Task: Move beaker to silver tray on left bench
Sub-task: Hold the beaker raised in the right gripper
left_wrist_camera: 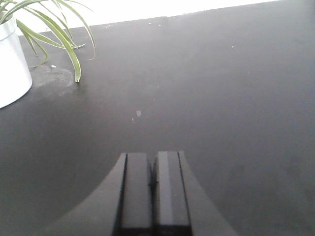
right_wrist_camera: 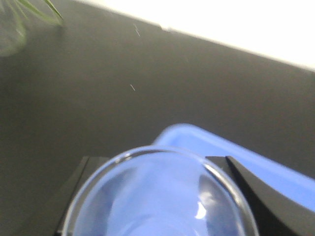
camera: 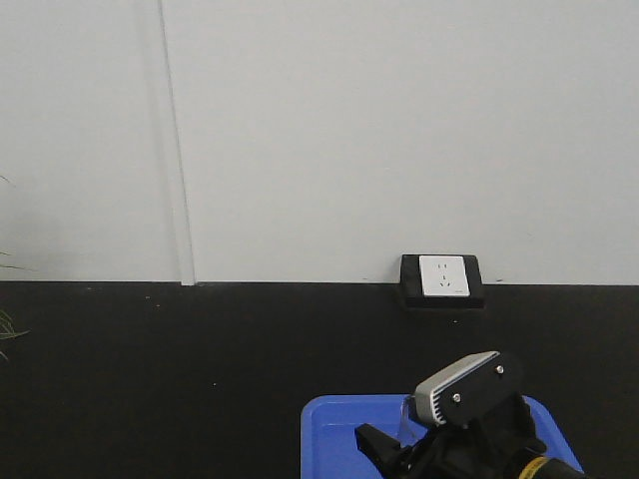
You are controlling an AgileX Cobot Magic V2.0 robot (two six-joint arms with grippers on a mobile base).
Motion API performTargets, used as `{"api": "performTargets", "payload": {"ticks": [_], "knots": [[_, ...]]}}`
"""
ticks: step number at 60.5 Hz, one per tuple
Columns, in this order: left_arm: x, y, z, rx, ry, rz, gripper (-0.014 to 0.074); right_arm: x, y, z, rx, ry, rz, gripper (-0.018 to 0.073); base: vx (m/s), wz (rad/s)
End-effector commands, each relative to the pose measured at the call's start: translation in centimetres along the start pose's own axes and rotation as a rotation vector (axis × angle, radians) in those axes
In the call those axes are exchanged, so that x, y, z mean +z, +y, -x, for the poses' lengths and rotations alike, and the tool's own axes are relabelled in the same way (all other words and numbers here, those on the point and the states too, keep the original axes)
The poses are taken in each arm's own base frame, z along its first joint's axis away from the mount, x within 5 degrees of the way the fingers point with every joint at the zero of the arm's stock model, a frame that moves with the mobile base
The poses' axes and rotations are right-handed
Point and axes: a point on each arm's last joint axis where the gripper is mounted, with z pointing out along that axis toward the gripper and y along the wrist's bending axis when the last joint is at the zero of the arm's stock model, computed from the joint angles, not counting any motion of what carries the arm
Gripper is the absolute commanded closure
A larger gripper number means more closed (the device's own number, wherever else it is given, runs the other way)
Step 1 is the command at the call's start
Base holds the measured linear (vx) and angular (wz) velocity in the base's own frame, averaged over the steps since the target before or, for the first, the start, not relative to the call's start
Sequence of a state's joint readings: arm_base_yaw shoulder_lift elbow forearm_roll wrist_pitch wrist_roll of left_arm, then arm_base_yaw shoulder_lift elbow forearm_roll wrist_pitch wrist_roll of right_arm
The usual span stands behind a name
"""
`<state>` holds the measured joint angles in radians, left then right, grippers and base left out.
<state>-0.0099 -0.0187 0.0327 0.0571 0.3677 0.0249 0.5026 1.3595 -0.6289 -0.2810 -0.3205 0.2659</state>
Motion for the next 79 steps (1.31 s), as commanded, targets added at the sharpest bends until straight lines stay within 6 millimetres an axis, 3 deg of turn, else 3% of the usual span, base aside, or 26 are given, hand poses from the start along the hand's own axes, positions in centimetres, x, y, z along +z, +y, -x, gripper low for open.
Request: {"api": "performTargets", "payload": {"ticks": [1,11,79], "knots": [[0.2,-0.1,0.1,-0.003,-0.069,-0.005,0.0595,-1.9,1.0,3.0,-0.004,-0.14,0.034,0.0573,0.0,0.0],[0.2,-0.1,0.1,-0.003,-0.069,-0.005,0.0595,-3.4,1.4,3.8,-0.013,-0.15,0.035,0.0573,0.0,0.0],[0.1,-0.1,0.1,-0.003,-0.071,-0.005,0.0595,-3.4,1.3,3.6,-0.013,-0.137,0.03,0.0573,0.0,0.0]]}}
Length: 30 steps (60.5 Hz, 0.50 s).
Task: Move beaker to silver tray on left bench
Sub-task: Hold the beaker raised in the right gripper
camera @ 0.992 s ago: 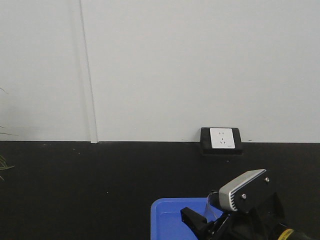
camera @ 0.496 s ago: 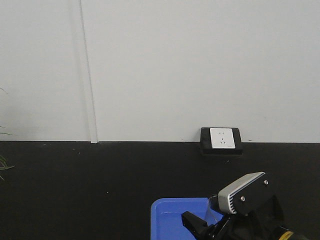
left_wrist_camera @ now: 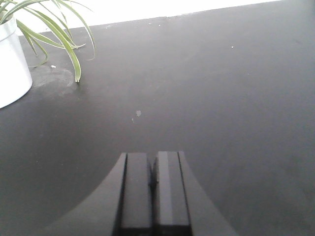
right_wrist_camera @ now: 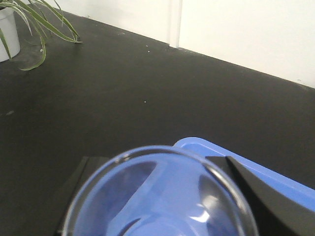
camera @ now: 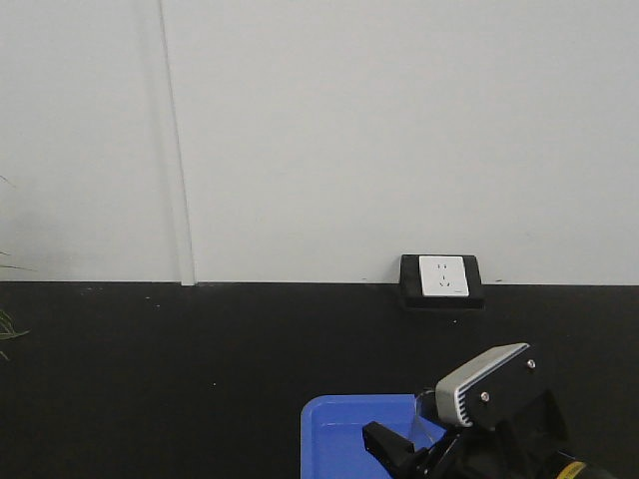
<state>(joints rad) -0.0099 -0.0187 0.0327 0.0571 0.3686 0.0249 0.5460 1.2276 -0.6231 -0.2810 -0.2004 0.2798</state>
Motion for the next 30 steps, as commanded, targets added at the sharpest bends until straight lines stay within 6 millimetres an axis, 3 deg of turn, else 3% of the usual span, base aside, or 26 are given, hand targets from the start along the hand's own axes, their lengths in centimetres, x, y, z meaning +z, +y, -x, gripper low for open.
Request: {"api": "performTargets", "payload": {"ticks": [1,30], "knots": [[0.14,-0.07,0.16,-0.003,-0.071,-0.005,0.0595,-0.65,0.22,2.11,-0.005,-0.128,0.021,0.0573,0.0,0.0],[0.15,-0.07,0.15,-0.003,-0.07,-0.005,0.0595,-0.51,0.21,2.0,-0.004,-0.122,0.021,0.0573,-0.08,-0.01]]}}
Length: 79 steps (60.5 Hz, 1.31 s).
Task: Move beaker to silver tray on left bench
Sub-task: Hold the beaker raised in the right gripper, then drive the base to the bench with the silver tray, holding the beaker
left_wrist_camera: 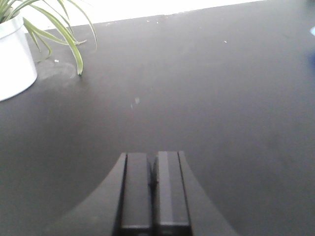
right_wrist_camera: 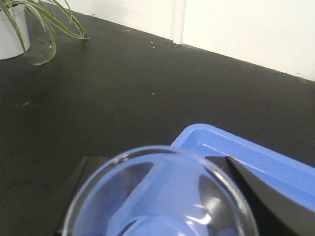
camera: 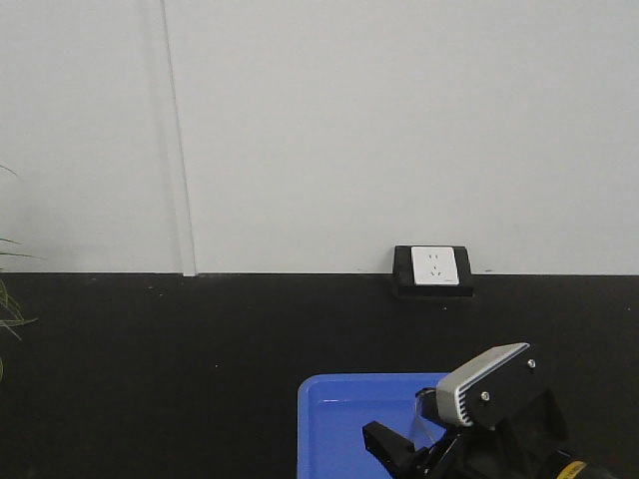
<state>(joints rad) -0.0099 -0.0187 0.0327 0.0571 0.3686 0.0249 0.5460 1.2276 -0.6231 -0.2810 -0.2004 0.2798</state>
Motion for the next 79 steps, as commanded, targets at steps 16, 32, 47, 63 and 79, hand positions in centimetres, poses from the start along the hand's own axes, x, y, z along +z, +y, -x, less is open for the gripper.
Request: {"api": "performTargets", "payload": {"ticks": [16,32,47,63,79], "knots": [[0.15,-0.07,0.15,-0.003,-0.07,-0.005,0.0595,-0.51,0.21,2.0,-0.004,-0.122,0.021,0.057,-0.23,-0.04],[0.15,-0.07,0.15,-0.003,-0.07,-0.005,0.0595,-0.51,0.21,2.0,-0.004,-0.122,0.021,0.057,-0.29,0.02],[0.15,-0.07,0.15,-0.003,-0.07,-0.005,0.0595,-0.51,0.21,2.0,-0.004,-0.122,0.021,0.057,-0.31,0.11],[0.15,-0.07,0.15,-0.003,-0.07,-0.005,0.0595,-0.51,0.21,2.0,-0.005,-0.122,0.02,0.0571,-0.34,0.05],[0.15,-0.07,0.15,-0.003,-0.07,-0.005,0.0595,-0.51,0.21,2.0,-0.005,-0.122,0.02,0.0571,-0.35,-0.02]]}}
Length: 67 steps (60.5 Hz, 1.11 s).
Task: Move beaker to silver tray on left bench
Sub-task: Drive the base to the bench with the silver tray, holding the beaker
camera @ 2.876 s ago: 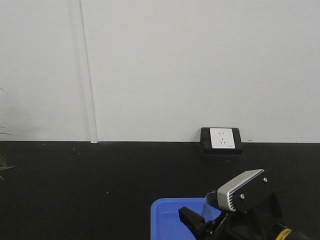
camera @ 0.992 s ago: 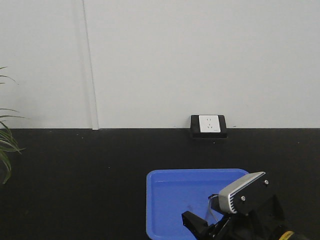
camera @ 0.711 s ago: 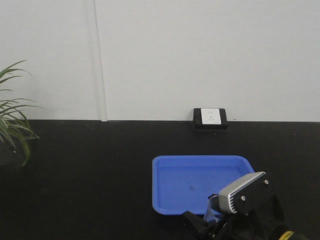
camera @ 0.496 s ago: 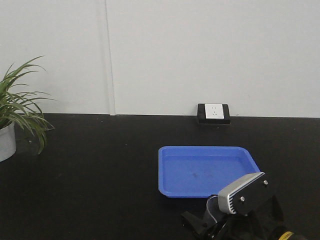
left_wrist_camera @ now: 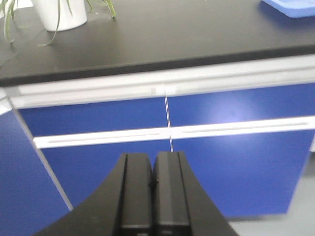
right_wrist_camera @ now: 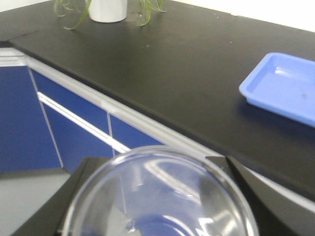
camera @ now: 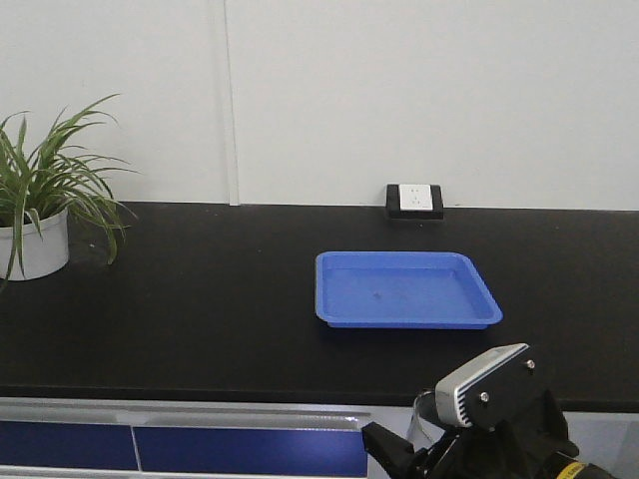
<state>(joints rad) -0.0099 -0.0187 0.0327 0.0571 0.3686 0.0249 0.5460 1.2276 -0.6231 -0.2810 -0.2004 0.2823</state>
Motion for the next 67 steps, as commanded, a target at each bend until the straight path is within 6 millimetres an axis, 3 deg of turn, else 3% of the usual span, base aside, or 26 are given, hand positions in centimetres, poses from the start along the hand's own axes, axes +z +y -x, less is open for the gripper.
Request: {"api": "performTargets", "payload": {"ticks": [1,67], "knots": [[0.15,-0.07,0.15,-0.003,-0.07,-0.005,0.0595,-0.51,0.21,2.0,-0.008,-0.122,0.021,0.0571,-0.36,-0.03],[0.15,-0.07,0.15,-0.003,-0.07,-0.005,0.0595,-0.51,0.21,2.0,-0.01,-0.122,0.02,0.0571,-0.34,-0.03]]}}
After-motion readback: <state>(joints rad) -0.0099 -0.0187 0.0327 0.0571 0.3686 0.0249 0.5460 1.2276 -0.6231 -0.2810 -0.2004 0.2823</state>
